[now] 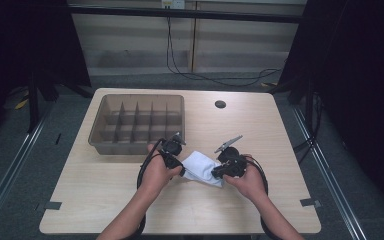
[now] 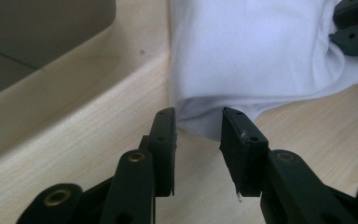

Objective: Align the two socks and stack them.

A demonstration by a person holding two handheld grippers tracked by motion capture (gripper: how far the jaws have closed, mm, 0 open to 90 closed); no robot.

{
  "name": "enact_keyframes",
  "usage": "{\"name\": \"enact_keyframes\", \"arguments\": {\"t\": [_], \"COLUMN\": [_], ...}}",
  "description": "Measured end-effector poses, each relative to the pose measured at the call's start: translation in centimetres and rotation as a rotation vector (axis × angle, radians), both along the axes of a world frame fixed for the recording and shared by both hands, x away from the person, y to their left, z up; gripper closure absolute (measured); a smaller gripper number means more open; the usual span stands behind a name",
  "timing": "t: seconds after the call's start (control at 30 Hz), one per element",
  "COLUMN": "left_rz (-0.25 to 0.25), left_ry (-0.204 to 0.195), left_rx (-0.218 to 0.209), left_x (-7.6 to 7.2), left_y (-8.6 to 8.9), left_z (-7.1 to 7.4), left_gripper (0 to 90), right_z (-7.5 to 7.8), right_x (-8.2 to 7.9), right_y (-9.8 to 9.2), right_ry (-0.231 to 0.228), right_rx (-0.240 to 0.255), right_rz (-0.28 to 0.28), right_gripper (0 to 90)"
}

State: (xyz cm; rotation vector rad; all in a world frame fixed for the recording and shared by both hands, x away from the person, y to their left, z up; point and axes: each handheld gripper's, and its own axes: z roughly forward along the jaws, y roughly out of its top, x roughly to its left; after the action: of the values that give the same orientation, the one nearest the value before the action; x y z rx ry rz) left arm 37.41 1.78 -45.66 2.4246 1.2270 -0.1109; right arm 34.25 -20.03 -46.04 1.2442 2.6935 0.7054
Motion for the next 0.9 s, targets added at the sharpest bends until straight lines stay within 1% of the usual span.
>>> {"name": "enact_keyframes", "arguments": {"t": [0.03,0.07,0.1,0.13,0.17,0.27,0.43,0.47,0.53,0.6,0.67,0.73,0.77,0.83,0.9], "left_rz": [0.0,0.003,0.004,0.001,0.002,0.002,-0.001,-0.009,-0.006,-0.009,-0.002,-0.003,-0.005,0.006,0.004], "left_ry": [0.0,-0.009,-0.01,-0.006,-0.009,0.002,-0.004,-0.005,-0.009,-0.001,-0.004,-0.004,-0.005,-0.002,-0.004], "left_rx": [-0.001,0.013,0.014,0.009,0.014,0.025,0.039,0.047,0.051,0.058,0.061,0.068,0.067,0.068,0.067], "left_x": [0.0,0.0,0.1,0.1,0.1,0.2,0.1,0.2,0.2,0.2,0.1,0.1,0.1,0.1,0.1], "left_y": [0.0,-0.1,-0.2,-0.2,-0.3,-0.5,-0.9,-0.9,-1.1,-1.2,-1.3,-1.3,-1.3,-1.3,-1.3], "left_z": [-0.1,-0.2,-0.3,-0.4,-0.5,-0.8,-1.0,-1.1,-1.2,-1.2,-1.2,-1.3,-1.3,-1.3,-1.3], "left_gripper": [65.7,65.1,64.6,64.0,63.4,62.6,63.4,63.5,63.4,63.4,63.4,63.9,64.2,64.3,64.3], "right_z": [0.0,-0.1,-0.1,-0.2,-0.2,-0.3,-0.2,-0.2,0.0,0.2,0.7,1.3,1.8,2.0,2.2], "right_x": [0.0,0.0,0.0,0.0,0.0,0.1,0.1,0.1,0.1,0.0,-0.1,-0.2,-0.2,-0.3,-0.5], "right_y": [0.0,0.0,0.2,0.2,0.3,0.4,0.6,0.6,0.6,0.5,0.3,-0.1,-0.6,-0.8,-1.2], "right_ry": [0.0,-0.001,0.002,0.002,0.004,0.007,0.006,0.005,0.001,-0.003,-0.016,-0.02,-0.028,-0.028,-0.026], "right_rx": [0.0,-0.005,-0.007,-0.011,-0.014,-0.019,-0.033,-0.034,-0.031,-0.032,-0.03,-0.018,-0.014,-0.011,-0.006], "right_rz": [0.0,0.009,0.007,0.011,0.015,0.024,0.03,0.034,0.029,0.028,0.033,0.022,0.018,0.012,0.013], "right_gripper": [79.7,80.7,82.3,84.0,85.3,89.2,90.0,90.0,90.0,90.0,90.0,90.0,90.0,90.0,90.0]}}
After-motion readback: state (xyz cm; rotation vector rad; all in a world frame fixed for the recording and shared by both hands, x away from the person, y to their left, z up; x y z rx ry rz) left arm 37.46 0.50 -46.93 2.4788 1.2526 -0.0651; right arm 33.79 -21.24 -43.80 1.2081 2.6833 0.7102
